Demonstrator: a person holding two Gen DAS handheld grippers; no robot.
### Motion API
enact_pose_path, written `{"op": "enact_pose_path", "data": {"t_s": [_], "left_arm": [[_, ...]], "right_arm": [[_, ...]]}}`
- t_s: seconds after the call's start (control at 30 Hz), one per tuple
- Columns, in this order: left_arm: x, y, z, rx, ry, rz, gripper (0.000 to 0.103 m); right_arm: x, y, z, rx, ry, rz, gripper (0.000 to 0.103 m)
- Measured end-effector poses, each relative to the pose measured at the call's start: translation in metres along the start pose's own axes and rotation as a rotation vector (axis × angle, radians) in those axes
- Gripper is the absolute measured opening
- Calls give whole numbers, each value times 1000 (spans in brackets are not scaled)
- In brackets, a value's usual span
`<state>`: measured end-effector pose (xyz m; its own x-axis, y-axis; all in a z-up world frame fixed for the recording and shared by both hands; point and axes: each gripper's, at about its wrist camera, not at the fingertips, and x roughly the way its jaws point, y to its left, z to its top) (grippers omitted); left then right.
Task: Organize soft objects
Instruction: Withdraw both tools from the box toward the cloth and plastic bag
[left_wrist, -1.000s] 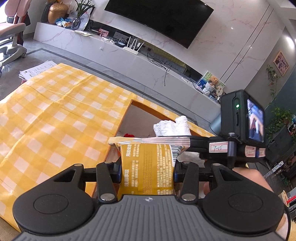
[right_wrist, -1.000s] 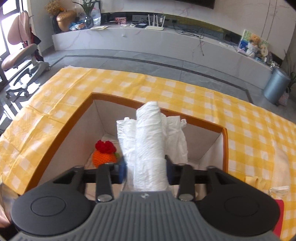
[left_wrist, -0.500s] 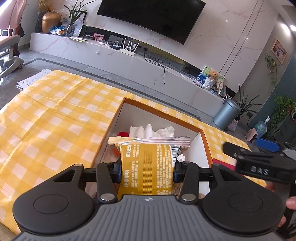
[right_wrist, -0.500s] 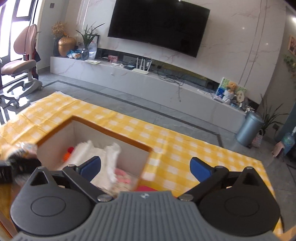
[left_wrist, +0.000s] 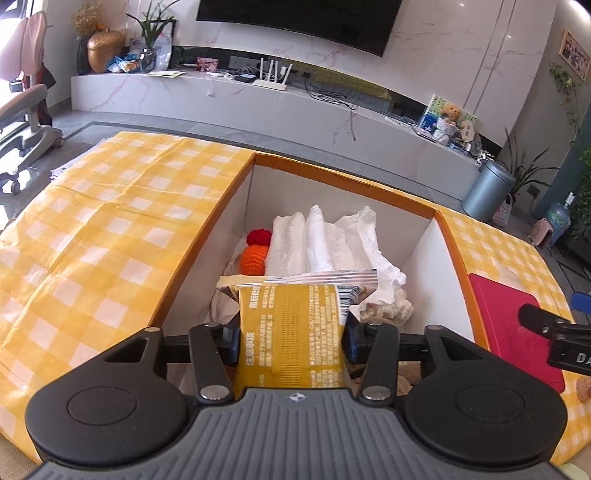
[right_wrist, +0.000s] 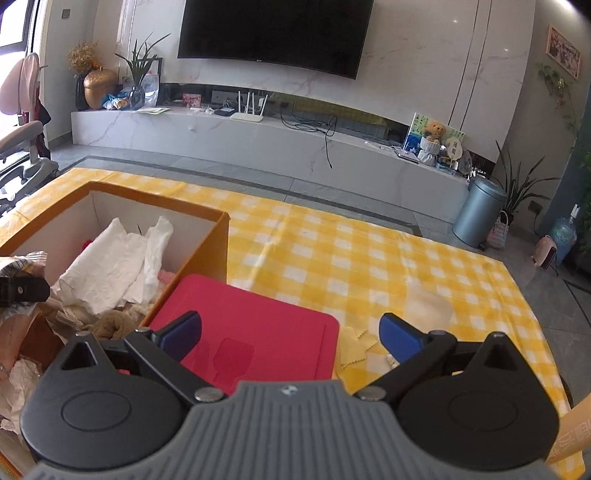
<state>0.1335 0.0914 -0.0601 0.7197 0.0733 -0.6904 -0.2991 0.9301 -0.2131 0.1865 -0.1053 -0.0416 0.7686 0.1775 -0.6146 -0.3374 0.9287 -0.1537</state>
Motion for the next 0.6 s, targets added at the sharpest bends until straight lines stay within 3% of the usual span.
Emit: {"op": "enact_pose_path", "data": {"t_s": [0.03, 0.1, 0.23, 0.47, 0.53, 0.6], "left_arm": [[-1, 0, -1, -8, -4, -3, 83], [-5, 0, -1, -34, -30, -44, 92], [-28, 0, -2, -116, -151, -30, 100], [-55, -9, 4, -88, -217, -3, 101], [-58, -11, 5, -108, -212, 3, 101], [-61, -15, 5, -64, -212, -10, 101]], "right_arm": [[-2, -1, 0, -1, -4, 2, 100], [-5, -3, -1, -5, -9, 4, 100], [-13, -4, -3, -41, -30, -16, 100], [-20, -13, -2, -66, -48, -56, 100], [-22, -18, -1, -50, -46, -57, 100], [-25, -23, 0, -35, -51, -58, 100]]}}
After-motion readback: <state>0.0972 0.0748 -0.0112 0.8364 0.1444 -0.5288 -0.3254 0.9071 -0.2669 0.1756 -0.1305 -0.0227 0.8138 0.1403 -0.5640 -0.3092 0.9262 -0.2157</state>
